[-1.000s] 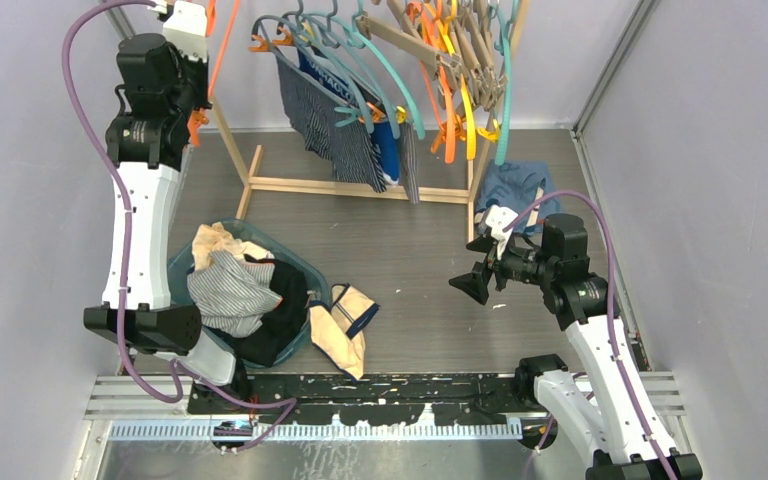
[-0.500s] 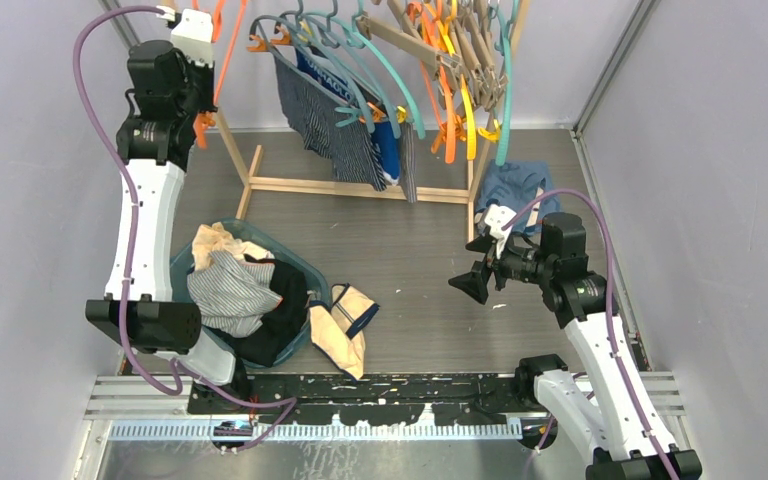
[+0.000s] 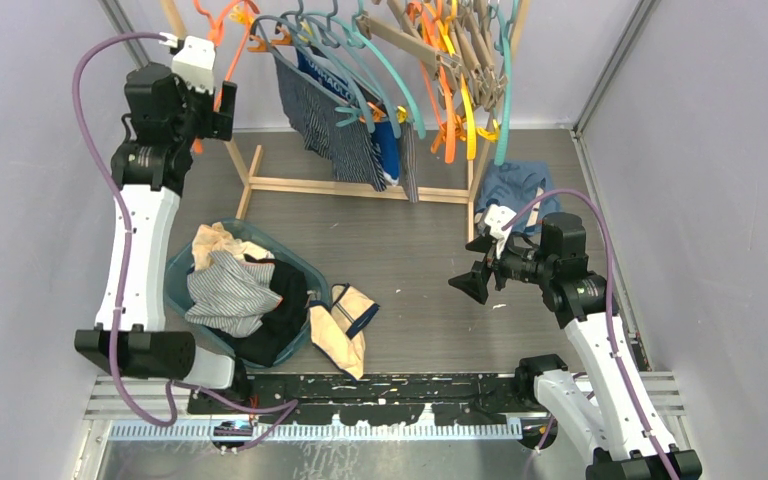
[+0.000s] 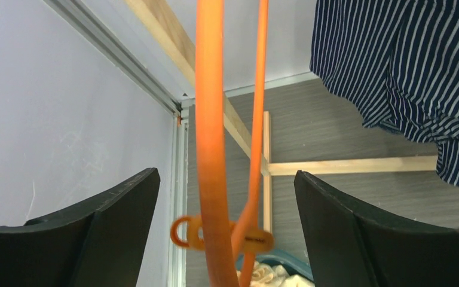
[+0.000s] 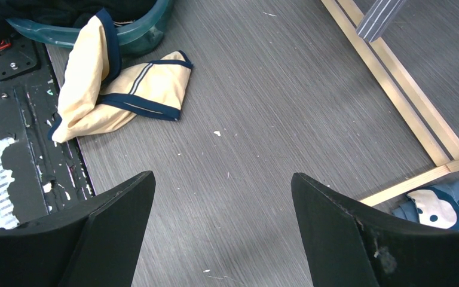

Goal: Remove the underwear clipped to the hanger
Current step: Place the hanger at the clothesline, then pick up the underwear from the center of the board.

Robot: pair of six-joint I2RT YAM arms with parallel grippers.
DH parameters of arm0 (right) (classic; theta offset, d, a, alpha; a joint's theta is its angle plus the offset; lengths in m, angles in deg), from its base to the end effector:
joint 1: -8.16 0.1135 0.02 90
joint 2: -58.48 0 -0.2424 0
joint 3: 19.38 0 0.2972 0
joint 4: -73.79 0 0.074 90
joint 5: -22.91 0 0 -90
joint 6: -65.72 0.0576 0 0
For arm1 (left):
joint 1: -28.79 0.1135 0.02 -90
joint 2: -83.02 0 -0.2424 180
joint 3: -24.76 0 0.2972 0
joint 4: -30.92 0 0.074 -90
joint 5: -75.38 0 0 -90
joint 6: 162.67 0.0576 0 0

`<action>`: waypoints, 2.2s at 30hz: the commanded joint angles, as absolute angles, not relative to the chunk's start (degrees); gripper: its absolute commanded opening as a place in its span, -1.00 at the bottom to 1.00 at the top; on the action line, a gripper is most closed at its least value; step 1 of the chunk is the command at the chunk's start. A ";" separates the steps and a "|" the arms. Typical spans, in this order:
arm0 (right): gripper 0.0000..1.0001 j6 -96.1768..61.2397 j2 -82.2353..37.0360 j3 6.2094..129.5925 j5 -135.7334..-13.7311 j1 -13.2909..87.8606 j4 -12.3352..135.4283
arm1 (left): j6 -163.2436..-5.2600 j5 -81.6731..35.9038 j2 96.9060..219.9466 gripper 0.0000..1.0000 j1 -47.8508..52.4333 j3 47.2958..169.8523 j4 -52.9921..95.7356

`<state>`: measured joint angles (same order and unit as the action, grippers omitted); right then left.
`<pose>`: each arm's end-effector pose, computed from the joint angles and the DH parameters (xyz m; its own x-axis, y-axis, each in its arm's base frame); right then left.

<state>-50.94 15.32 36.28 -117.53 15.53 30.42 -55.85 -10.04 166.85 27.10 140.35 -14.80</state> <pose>0.2208 0.0733 0.2868 -0.1236 -0.3041 -0.9446 -0.8878 0.4591 -0.0316 0.3742 -0.0064 0.4792 -0.2447 0.2958 -0.9234 0.0238 0.9539 0.2993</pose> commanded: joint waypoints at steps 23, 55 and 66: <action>0.81 -50.21 14.07 36.37 -117.10 15.43 32.71 | -50.33 -32.04 139.06 0.97 26.66 120.03 -38.19; 0.82 -54.40 11.25 34.16 -112.44 14.25 33.37 | -28.65 -32.17 158.43 0.95 -25.46 94.77 -31.97; 0.82 -54.43 11.04 33.27 -113.39 13.61 33.82 | -27.77 -29.52 166.13 0.59 -31.25 92.46 -31.05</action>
<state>-53.95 11.15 32.91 -112.78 13.92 31.31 -28.86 -30.37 165.34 -29.91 92.76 -33.00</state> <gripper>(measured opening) 0.909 0.838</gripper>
